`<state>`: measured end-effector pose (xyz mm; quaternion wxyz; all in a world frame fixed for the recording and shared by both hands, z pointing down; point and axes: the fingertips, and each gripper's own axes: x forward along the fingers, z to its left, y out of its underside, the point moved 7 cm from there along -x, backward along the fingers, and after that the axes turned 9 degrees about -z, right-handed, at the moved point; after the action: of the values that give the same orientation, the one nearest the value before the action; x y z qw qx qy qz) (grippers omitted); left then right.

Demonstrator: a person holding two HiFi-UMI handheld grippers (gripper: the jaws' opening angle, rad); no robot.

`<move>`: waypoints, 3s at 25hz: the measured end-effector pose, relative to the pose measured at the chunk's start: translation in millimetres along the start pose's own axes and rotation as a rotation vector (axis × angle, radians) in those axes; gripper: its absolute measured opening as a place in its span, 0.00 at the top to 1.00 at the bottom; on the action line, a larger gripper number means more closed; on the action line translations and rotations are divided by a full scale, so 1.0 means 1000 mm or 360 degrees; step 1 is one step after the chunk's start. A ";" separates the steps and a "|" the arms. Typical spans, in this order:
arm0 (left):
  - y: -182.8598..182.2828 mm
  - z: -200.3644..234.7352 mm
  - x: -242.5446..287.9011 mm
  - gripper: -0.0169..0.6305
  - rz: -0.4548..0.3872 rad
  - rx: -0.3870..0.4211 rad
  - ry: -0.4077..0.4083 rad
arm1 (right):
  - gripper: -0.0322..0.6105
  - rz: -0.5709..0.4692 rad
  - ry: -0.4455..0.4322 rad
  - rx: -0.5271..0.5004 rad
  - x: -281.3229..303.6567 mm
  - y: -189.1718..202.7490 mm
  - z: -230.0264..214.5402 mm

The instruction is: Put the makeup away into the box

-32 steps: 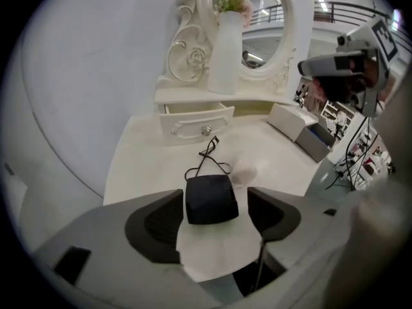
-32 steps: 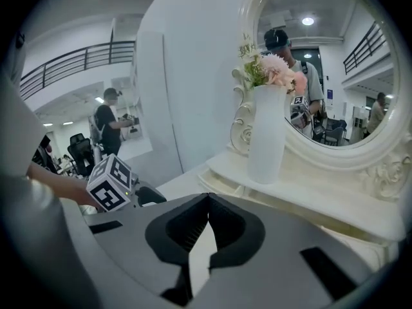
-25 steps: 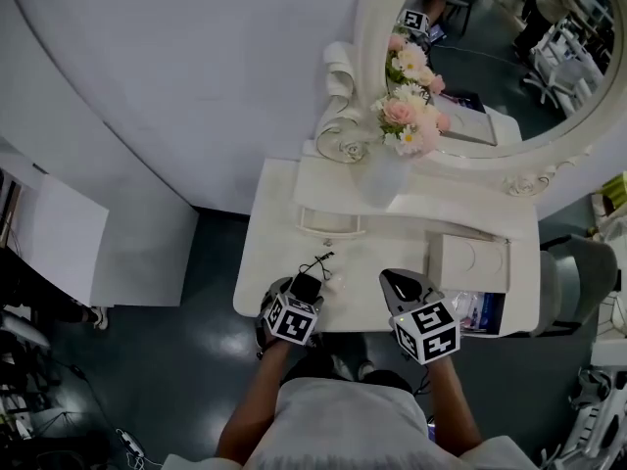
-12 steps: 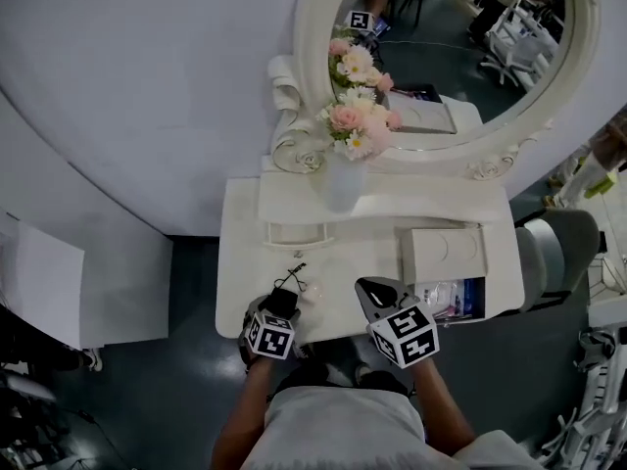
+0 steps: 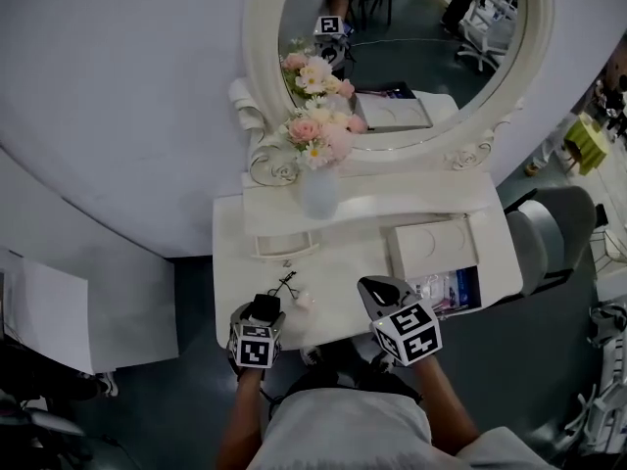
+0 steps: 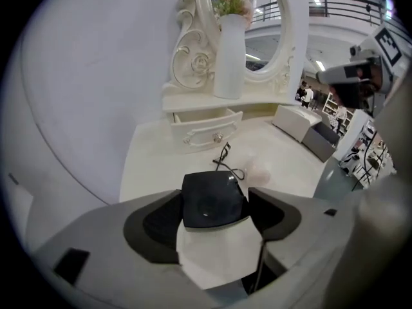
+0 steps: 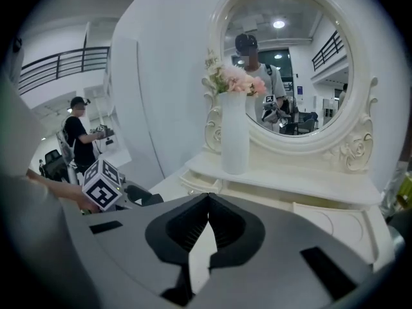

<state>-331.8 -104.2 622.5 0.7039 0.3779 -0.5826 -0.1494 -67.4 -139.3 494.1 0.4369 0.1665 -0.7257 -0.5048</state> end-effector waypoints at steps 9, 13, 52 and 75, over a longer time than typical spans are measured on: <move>-0.076 -0.052 -0.010 0.46 -0.0251 0.0119 0.0114 | 0.95 -0.0079 0.0130 0.0035 -0.037 0.004 -0.044; -0.109 -0.108 0.004 0.47 -0.0309 0.0218 0.0270 | 0.95 -0.0106 0.0235 0.0084 -0.070 0.014 -0.071; -0.146 -0.483 0.164 0.47 0.0073 0.0843 0.1051 | 0.95 -0.0069 0.0658 0.0463 -0.278 0.149 -0.260; -0.166 -0.377 0.109 0.43 -0.0204 0.0624 0.0784 | 0.95 -0.0095 0.0477 0.0288 -0.225 0.103 -0.229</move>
<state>88.7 -151.1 569.4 0.7267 0.5670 -0.3875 0.0177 263.5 -75.5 504.6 0.5083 0.3001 -0.6895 -0.4197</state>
